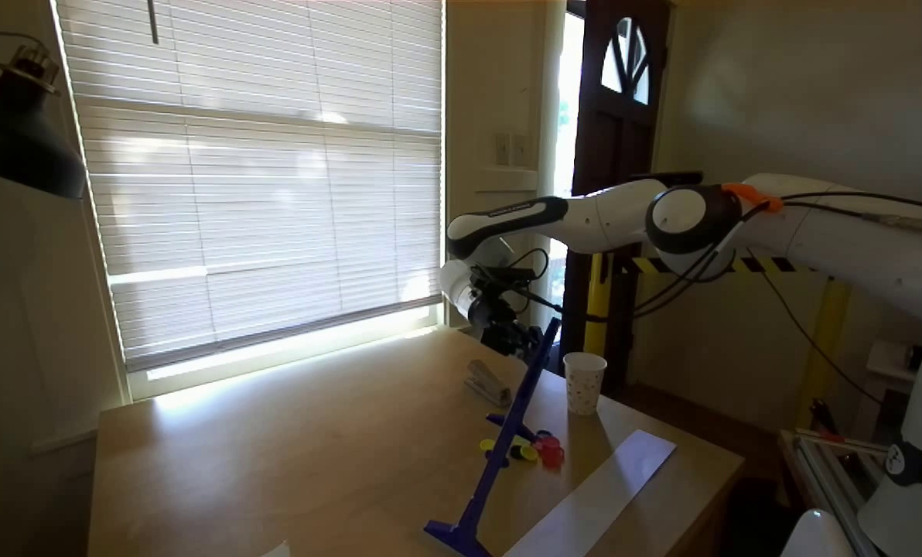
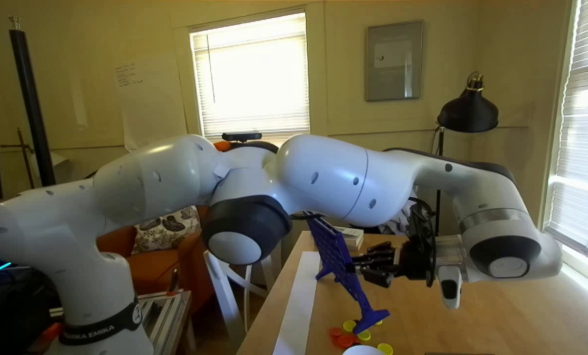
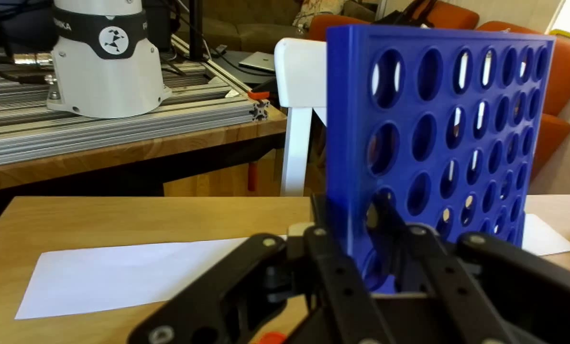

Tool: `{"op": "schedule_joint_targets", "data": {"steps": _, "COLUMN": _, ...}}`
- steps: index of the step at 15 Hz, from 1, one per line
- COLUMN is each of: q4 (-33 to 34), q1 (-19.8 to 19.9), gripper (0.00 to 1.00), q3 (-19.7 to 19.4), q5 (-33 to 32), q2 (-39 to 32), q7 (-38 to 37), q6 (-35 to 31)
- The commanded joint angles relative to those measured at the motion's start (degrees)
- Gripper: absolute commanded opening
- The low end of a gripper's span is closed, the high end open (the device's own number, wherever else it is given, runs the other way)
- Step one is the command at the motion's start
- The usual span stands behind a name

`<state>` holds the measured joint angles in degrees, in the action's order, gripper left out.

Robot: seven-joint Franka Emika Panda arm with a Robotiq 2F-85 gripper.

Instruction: Move the blue object to the front and put it in an upright position

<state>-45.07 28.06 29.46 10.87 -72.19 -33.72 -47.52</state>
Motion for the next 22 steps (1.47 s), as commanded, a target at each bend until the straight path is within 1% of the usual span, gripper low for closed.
{"op": "schedule_joint_targets", "data": {"steps": 1, "q4": -4.5, "q1": 1.6, "gripper": 0.06, "q3": 3.2, "q5": -5.1, "q2": 1.2, "q7": 0.8, "q6": 0.0}}
{"op": "schedule_joint_targets", "data": {"steps": 6, "q4": -5.8, "q1": 2.2, "gripper": 0.06, "q3": 5.0, "q5": -7.4, "q2": 1.0, "q7": 0.7, "q6": 0.0}}
{"op": "schedule_joint_targets", "data": {"steps": 10, "q4": -5.9, "q1": 2.6, "gripper": 0.07, "q3": 5.6, "q5": -8.1, "q2": 0.9, "q7": 0.4, "q6": 0.0}}
{"op": "schedule_joint_targets", "data": {"steps": 11, "q4": -5.9, "q1": 2.6, "gripper": 0.32, "q3": 5.7, "q5": -8.2, "q2": 0.9, "q7": 0.3, "q6": 0.0}}
{"op": "schedule_joint_targets", "data": {"steps": 12, "q4": -6.1, "q1": 2.8, "gripper": 0.51, "q3": 5.7, "q5": -8.3, "q2": 0.9, "q7": 0.2, "q6": 0.0}}
{"op": "schedule_joint_targets", "data": {"steps": 13, "q4": -6.1, "q1": 2.8, "gripper": 0.56, "q3": 5.6, "q5": -8.4, "q2": 0.9, "q7": 0.1, "q6": 0.1}}
{"op": "schedule_joint_targets", "data": {"steps": 16, "q4": -5.5, "q1": 2.6, "gripper": 0.79, "q3": 5.3, "q5": -9.4, "q2": 0.9, "q7": 0.4, "q6": 0.1}}
{"op": "schedule_joint_targets", "data": {"steps": 17, "q4": -5.7, "q1": -2.6, "gripper": 0.85, "q3": -6.8, "q5": -1.9, "q2": 4.4, "q7": 5.7, "q6": 0.1}}
{"op": "schedule_joint_targets", "data": {"steps": 18, "q4": -5.3, "q1": 1.9, "gripper": 0.93, "q3": 3.3, "q5": -8.5, "q2": 1.3, "q7": 0.8, "q6": 0.1}}
{"op": "schedule_joint_targets", "data": {"steps": 19, "q4": -5.3, "q1": 1.4, "gripper": 0.98, "q3": 2.0, "q5": -8.4, "q2": 1.7, "q7": 1.8, "q6": 0.2}}
{"op": "schedule_joint_targets", "data": {"steps": 20, "q4": -5.1, "q1": 1.3, "gripper": 1.00, "q3": 2.1, "q5": -9.0, "q2": 1.8, "q7": 2.0, "q6": 0.2}}
{"op": "schedule_joint_targets", "data": {"steps": 21, "q4": -5.1, "q1": 1.2, "gripper": 1.00, "q3": 2.0, "q5": -9.6, "q2": 1.9, "q7": 2.2, "q6": 0.2}}
{"op": "schedule_joint_targets", "data": {"steps": 22, "q4": -5.2, "q1": -4.2, "gripper": 1.00, "q3": -10.1, "q5": -2.6, "q2": 5.2, "q7": 7.7, "q6": 0.2}}
